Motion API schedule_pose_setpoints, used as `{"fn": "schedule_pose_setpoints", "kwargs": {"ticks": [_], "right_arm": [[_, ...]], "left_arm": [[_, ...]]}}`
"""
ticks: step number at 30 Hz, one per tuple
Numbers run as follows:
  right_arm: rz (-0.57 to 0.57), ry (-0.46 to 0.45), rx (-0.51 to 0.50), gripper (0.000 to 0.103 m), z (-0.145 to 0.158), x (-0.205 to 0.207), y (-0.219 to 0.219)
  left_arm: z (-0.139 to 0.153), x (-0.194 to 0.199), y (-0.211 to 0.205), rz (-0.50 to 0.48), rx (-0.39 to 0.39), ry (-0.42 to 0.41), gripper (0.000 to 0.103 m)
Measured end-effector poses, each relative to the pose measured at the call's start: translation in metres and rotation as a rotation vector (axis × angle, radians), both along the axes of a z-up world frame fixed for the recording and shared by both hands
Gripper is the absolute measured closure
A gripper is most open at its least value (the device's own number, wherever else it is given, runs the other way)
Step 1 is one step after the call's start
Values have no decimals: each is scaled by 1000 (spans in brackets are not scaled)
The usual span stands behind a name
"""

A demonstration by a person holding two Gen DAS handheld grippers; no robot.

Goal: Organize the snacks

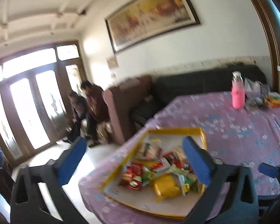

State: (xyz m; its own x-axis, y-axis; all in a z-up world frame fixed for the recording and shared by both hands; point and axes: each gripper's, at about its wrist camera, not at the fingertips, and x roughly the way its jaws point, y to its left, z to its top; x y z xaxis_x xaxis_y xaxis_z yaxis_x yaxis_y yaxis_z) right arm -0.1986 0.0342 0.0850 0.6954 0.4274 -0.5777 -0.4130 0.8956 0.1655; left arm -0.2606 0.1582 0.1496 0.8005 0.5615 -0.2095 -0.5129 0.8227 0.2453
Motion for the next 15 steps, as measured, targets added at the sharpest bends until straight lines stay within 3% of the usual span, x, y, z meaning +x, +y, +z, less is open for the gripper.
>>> {"fn": "schedule_pose_setpoints", "kwargs": {"ticks": [3,7,12,15], "right_arm": [[-2,-34,-5,24,7,-14,-1],[-9,-75,-20,20,11,-33,-5],[-5,-122,-92,17,10,-45,-4],[6,-111,-96,17,7,-45,-4]], "left_arm": [[-1,-11,-2,-42,-4,-17,0],[-9,-1,-2,-162,-105,121,0],[-14,9,-2,-204,-190,183,0],[-19,13,-4,-219,-202,210,0]]}}
